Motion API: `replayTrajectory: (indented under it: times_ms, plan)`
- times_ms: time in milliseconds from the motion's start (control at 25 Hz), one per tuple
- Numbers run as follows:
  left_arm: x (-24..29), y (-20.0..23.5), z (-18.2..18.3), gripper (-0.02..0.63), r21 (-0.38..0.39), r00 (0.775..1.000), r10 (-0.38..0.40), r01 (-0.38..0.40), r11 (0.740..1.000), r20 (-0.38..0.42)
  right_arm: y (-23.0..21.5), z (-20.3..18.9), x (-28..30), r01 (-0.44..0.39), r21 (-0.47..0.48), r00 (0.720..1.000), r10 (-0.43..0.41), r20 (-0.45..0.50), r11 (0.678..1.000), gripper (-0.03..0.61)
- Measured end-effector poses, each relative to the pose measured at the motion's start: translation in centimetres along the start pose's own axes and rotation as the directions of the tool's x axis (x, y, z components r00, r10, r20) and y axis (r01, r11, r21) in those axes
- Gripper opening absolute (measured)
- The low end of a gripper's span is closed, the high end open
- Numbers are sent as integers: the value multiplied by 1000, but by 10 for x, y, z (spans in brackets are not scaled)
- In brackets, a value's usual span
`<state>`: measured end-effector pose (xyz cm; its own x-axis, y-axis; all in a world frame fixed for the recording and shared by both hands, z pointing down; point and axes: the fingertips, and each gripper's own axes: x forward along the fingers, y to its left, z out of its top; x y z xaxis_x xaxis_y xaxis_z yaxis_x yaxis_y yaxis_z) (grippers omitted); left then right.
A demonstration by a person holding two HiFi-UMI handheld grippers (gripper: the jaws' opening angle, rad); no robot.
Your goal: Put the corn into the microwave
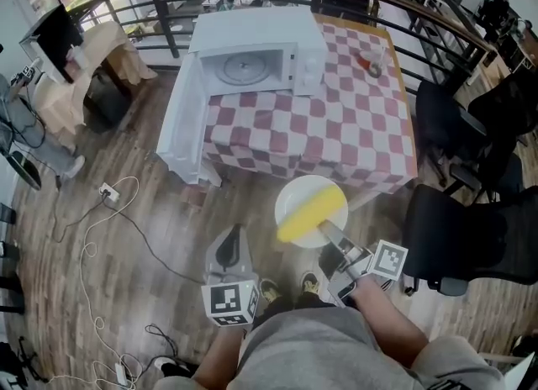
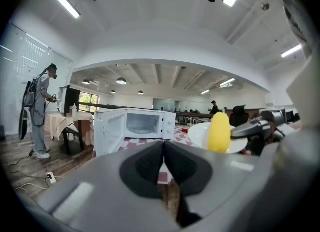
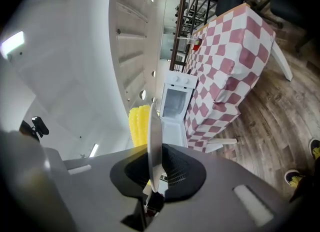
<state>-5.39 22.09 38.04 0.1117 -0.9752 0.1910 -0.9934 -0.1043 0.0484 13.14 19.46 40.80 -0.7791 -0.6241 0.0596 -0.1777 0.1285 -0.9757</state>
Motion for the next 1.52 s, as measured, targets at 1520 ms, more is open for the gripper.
replayTrajectory:
  times_ms: [1520]
  plan:
    - [85, 57, 13, 11, 29, 999, -46, 46, 999, -6, -6, 32, 111, -23, 113, 990, 7, 141, 993, 26]
